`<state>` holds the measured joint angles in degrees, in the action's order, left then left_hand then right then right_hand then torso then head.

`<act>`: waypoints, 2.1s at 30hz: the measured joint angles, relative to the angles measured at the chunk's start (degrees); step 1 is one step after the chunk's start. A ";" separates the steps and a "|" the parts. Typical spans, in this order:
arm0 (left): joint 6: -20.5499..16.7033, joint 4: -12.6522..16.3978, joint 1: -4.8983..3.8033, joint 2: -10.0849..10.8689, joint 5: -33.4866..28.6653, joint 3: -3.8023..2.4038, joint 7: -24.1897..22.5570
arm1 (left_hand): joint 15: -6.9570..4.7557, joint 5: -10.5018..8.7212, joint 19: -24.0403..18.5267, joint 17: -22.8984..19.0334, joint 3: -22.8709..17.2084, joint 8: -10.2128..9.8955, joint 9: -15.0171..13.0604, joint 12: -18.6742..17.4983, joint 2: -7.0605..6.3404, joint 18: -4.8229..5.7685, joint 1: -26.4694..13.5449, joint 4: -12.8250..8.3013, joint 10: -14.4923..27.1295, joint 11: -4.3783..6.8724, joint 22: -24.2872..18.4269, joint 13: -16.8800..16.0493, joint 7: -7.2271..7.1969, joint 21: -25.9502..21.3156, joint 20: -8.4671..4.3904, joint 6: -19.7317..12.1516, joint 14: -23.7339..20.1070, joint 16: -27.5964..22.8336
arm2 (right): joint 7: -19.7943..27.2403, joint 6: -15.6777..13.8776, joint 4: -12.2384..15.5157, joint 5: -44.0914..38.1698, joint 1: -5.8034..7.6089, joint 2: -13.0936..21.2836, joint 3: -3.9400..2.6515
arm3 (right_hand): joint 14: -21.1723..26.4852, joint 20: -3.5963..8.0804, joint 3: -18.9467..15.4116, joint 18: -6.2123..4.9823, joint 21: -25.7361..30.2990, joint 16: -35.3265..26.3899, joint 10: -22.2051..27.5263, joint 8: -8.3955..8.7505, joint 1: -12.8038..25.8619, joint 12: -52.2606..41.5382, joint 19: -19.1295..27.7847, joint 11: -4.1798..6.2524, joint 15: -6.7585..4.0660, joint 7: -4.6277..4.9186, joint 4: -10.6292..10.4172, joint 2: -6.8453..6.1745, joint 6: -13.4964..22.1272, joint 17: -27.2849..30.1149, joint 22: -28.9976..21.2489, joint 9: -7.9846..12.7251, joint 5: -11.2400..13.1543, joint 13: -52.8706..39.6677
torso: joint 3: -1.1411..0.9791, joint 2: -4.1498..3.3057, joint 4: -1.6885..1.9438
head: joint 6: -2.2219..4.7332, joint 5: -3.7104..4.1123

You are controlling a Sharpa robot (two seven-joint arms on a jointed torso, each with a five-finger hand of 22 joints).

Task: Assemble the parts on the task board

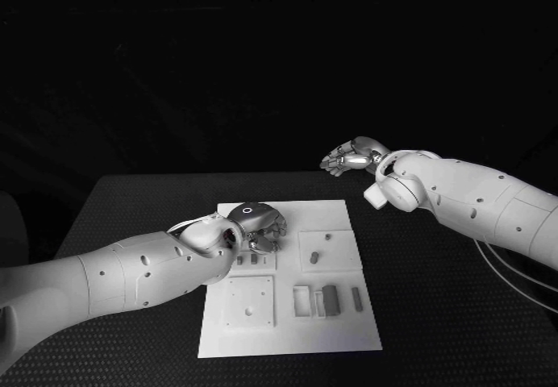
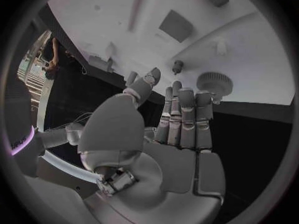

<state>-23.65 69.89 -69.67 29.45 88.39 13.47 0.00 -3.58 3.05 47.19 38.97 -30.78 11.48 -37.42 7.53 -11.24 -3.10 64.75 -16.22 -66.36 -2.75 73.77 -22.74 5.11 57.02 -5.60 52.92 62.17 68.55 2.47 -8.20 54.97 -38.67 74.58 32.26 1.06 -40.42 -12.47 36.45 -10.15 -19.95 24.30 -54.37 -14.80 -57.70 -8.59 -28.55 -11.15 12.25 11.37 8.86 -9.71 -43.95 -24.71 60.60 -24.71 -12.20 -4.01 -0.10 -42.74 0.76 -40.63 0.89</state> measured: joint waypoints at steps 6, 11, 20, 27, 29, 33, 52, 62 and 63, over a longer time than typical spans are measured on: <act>0.01 -1.18 0.47 -0.39 1.00 -0.02 -0.09 | 0.09 0.00 0.23 0.04 0.00 0.00 0.27 -0.38 0.32 0.01 -0.32 0.00 0.00 0.00 0.44 0.14 0.02 0.44 -0.23 0.03 0.18 0.69 | 0.01 0.00 0.19 0.02 0.00 -0.03 0.00 | 0.00 0.00 0.00 0.00 0.00 0.00 0.00 0.00 0.00 0.00 0.00 0.00 0.00 0.00 0.00 0.00 0.00 0.00 0.00 0.00 0.00 0.00 | -0.03 0.07 0.04 | -0.09 0.05; 0.20 -2.06 0.94 -0.85 1.45 -0.03 -0.09 | -0.01 0.00 0.64 -0.15 0.00 0.00 0.46 -0.67 1.44 0.01 -0.33 0.00 -0.49 -0.06 0.85 0.19 0.41 0.87 -0.23 0.41 0.81 1.56 | 0.01 0.01 0.42 0.03 0.00 -0.04 0.00 | 0.00 0.00 0.00 0.00 0.00 0.00 0.00 0.00 0.00 0.00 0.00 0.00 0.00 0.00 0.00 0.00 0.00 0.00 -0.01 0.00 0.00 0.00 | -0.03 0.09 0.03 | -0.09 0.09; 0.49 -3.34 1.31 -1.41 1.76 -0.05 0.08 | 0.08 0.00 0.86 -0.67 -0.71 0.00 0.84 -1.44 3.27 -0.87 0.25 0.09 -0.75 -0.10 1.18 0.45 0.62 1.26 -0.20 1.04 1.13 2.23 | 0.02 0.04 0.54 0.04 0.00 -0.04 0.00 | 0.00 0.00 0.00 0.00 0.00 0.00 0.00 0.00 0.00 0.22 0.00 0.00 0.00 0.00 0.00 0.00 0.00 0.00 0.05 0.04 0.00 0.00 | 0.01 0.06 0.02 | -0.16 0.17; 0.61 -3.92 1.31 -1.45 1.70 -0.08 0.08 | 0.46 0.00 1.28 -1.44 -1.33 0.00 1.41 -2.44 4.94 -0.88 -0.38 0.26 -1.05 -0.23 1.17 1.09 1.13 1.33 -0.41 1.55 2.44 2.89 | 0.02 0.07 0.50 0.05 0.00 -0.16 0.00 | 0.00 0.00 0.00 0.00 0.00 0.00 0.00 0.00 0.00 0.23 0.00 0.00 0.00 0.00 0.00 0.00 0.00 0.00 0.05 0.05 0.00 0.00 | 0.00 0.07 0.06 | -0.27 0.22; 0.81 -3.93 1.31 -1.41 1.65 -0.07 0.09 | 0.60 0.00 1.75 -1.71 -1.53 0.00 1.55 -2.67 5.71 -0.85 -0.56 0.45 -1.33 -0.51 1.17 1.28 1.24 1.33 -0.53 1.66 3.06 2.89 | 0.03 0.07 0.50 0.05 0.00 -0.15 0.00 | 0.00 0.00 0.00 0.00 0.00 0.00 0.00 0.00 0.00 0.23 0.00 0.00 0.00 0.00 0.00 0.00 0.00 0.00 0.04 0.05 0.00 0.00 | 0.00 0.08 0.06 | -0.31 0.22; 1.09 -3.93 1.33 -1.40 1.58 -0.05 0.15 | 0.62 0.00 1.75 -2.01 -1.57 0.00 1.69 -2.71 6.48 -0.77 -0.55 0.49 -1.57 -0.75 1.17 1.47 1.63 1.33 -0.52 1.62 3.47 3.16 | 0.03 0.08 0.48 0.05 0.00 -0.13 0.00 | 0.00 0.00 0.00 0.01 0.00 0.00 0.00 0.00 0.00 0.23 0.00 0.00 0.00 0.00 0.00 0.00 0.00 0.00 0.08 0.05 0.00 0.00 | -0.03 0.09 0.08 | -0.36 0.19; 2.33 -4.22 1.30 -1.77 1.40 -0.14 0.93 | 0.52 0.00 2.58 -3.00 -2.13 0.24 2.33 -2.70 6.58 -1.43 -0.67 -0.07 -3.90 -0.65 1.15 1.88 2.15 1.33 -0.73 2.36 4.78 3.81 | 0.05 0.15 0.68 0.06 0.00 -0.03 0.00 | 0.00 0.00 0.00 0.00 0.00 0.00 0.00 -0.28 0.00 0.23 0.00 0.00 0.00 0.00 0.00 0.00 0.00 0.00 0.14 0.10 0.00 0.00 | -0.04 0.10 0.09 | -0.44 0.31; 3.86 -4.80 1.14 -2.41 1.62 -0.39 1.48 | 0.81 0.00 3.00 -3.72 -2.13 0.23 3.01 -3.72 6.27 -1.45 -0.36 -0.07 -3.48 -0.92 1.15 2.23 2.55 1.33 -0.94 1.93 5.51 4.22 | 0.08 0.19 0.98 0.07 0.00 0.06 0.00 | 0.00 0.00 0.00 0.00 0.22 0.00 0.00 -0.28 0.00 0.22 0.00 0.00 0.00 0.00 0.00 0.00 0.00 0.00 0.13 0.10 0.00 0.00 | 0.00 0.10 0.07 | -0.53 0.32; 3.96 -4.81 1.14 -2.43 1.66 -0.42 1.51 | 0.81 0.00 3.00 -3.72 -2.13 0.23 3.03 -3.72 6.27 -1.44 -0.36 -0.07 -3.44 -0.88 1.15 2.23 2.55 1.33 -0.94 1.93 5.51 4.22 | 0.08 0.19 0.98 0.07 0.00 0.08 0.00 | 0.00 0.00 0.00 0.00 0.22 0.00 0.00 -0.28 0.00 0.23 0.00 0.00 0.00 0.00 0.00 0.00 0.00 0.00 0.13 0.10 0.00 0.00 | 0.01 0.10 0.07 | -0.53 0.36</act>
<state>-19.69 65.08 -68.53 27.02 90.05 13.05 1.51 -2.76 3.05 50.19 35.25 -32.91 11.72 -34.38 3.81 -4.97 -4.54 64.39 -16.29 -69.80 -3.62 74.91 -20.51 7.66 58.35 -6.54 54.85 67.68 72.77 2.55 -8.01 55.95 -38.60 74.58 32.34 1.06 -40.41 -12.47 36.45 -10.16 -19.73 24.30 -54.37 -15.08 -57.70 -8.36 -28.55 -11.15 12.25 11.37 8.86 -9.72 -43.95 -24.71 60.73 -24.61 -12.20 -4.01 -0.09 -42.64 0.82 -41.16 1.25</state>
